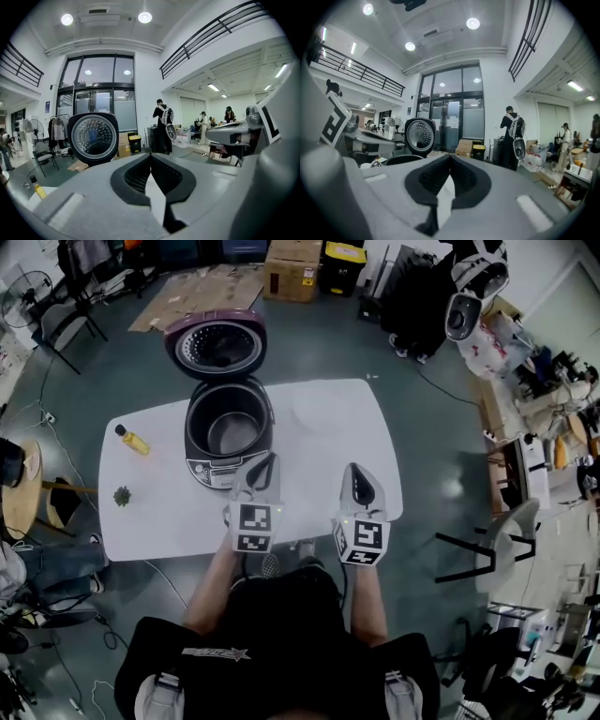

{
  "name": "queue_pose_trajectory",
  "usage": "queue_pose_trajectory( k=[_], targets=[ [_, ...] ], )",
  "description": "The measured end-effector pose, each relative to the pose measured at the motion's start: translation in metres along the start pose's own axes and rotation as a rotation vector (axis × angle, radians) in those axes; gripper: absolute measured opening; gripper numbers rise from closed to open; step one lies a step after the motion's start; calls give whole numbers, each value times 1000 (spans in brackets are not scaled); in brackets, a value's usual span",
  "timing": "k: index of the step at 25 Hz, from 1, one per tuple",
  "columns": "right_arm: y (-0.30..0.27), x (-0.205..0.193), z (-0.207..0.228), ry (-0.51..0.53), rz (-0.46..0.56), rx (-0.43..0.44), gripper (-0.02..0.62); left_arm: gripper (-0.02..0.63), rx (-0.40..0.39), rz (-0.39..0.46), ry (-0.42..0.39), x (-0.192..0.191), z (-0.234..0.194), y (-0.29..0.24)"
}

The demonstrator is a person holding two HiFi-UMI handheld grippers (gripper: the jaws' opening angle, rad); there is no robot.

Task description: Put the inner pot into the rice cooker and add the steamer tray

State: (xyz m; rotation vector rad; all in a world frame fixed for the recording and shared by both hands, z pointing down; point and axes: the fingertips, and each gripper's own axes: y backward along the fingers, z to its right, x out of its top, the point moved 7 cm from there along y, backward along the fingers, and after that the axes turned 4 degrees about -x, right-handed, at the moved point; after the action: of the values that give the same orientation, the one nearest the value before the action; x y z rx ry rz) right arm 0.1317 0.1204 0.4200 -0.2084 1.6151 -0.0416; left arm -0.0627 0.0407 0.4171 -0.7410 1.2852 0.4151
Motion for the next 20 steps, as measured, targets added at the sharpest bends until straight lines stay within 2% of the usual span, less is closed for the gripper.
queue_pose_trajectory(
  k=[9, 12, 13, 15, 18, 20],
  targets=[
    [-27, -5, 48, -8, -36, -24, 6, 11, -48, -6, 9, 10, 24, -54],
    [-43, -9, 61, -9, -51, -22, 7, 14, -55, -5, 53, 10, 24, -74],
    [-49, -10, 64, -10, -57, -18, 33, 18, -60, -8, 74, 9, 25, -81],
    [-60, -15, 70, -19, -72, -1, 76, 139, -75, -21, 99, 7, 26, -94],
    [-82, -22, 80, -34, -106, 23, 151, 168, -89, -42, 115, 4, 28, -115],
    [-98, -27, 88, -42, -126, 31, 167, 187, -91, -58, 123, 2, 28, -131]
  ],
)
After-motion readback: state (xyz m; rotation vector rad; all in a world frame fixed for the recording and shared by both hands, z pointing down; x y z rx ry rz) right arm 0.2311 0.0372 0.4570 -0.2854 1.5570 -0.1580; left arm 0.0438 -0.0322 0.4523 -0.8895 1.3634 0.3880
